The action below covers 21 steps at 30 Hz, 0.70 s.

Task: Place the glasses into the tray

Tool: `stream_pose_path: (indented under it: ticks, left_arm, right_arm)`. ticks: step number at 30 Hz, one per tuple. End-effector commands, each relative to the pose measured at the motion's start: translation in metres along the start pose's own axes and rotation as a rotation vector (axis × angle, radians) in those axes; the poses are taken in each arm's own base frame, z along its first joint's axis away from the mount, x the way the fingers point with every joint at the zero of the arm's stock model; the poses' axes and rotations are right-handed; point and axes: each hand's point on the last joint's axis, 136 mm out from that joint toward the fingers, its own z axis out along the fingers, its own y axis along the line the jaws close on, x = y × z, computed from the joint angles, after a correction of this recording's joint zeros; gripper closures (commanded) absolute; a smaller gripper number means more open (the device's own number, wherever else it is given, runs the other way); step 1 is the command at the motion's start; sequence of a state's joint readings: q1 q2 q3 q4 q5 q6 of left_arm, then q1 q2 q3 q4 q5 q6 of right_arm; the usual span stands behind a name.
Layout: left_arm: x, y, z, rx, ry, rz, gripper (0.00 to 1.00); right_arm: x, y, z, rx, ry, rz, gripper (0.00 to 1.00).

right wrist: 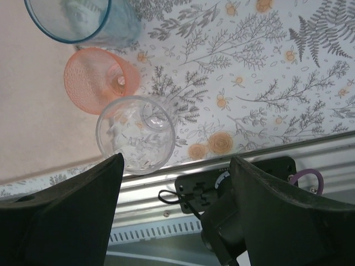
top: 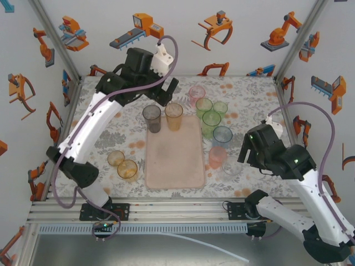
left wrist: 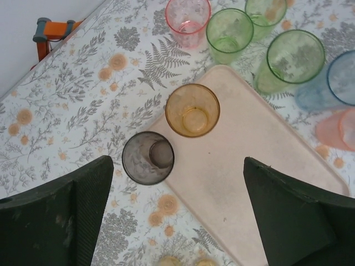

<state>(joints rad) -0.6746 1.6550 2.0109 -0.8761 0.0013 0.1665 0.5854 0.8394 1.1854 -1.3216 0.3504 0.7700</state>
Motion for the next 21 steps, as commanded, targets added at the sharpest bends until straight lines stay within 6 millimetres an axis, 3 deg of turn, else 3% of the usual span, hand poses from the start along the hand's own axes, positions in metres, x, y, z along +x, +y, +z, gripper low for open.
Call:
stream_pose_path:
  ticks: [1, 3, 12, 15, 21]
  left_arm:
    - [0.021, -0.018, -0.018, 0.088, 0.018, 0.054, 0.06]
    - [0.035, -0.027, -0.033, 0.125, 0.02, 0.086, 0.0]
    - [0.103, -0.053, -0.062, 0.24, 0.092, 0.128, 0.03]
    - [0.115, -0.053, -0.065, 0.242, 0.1, 0.118, 0.03]
    - [0.122, -0.046, -0.068, 0.224, 0.094, 0.093, 0.03]
  right_arm:
    - [0.01, 0.006, 0.003, -0.002, 0.082, -0.023, 0.31]
    - [0.015, 0.005, 0.006, 0.004, 0.103, -0.024, 0.32]
    - [0.035, 0.004, 0.026, -0.008, 0.127, 0.032, 0.38]
    - [0.045, 0.004, 0.037, -0.004, 0.154, 0.035, 0.44]
    - [0.054, 0.003, 0.051, 0.005, 0.16, 0.048, 0.45]
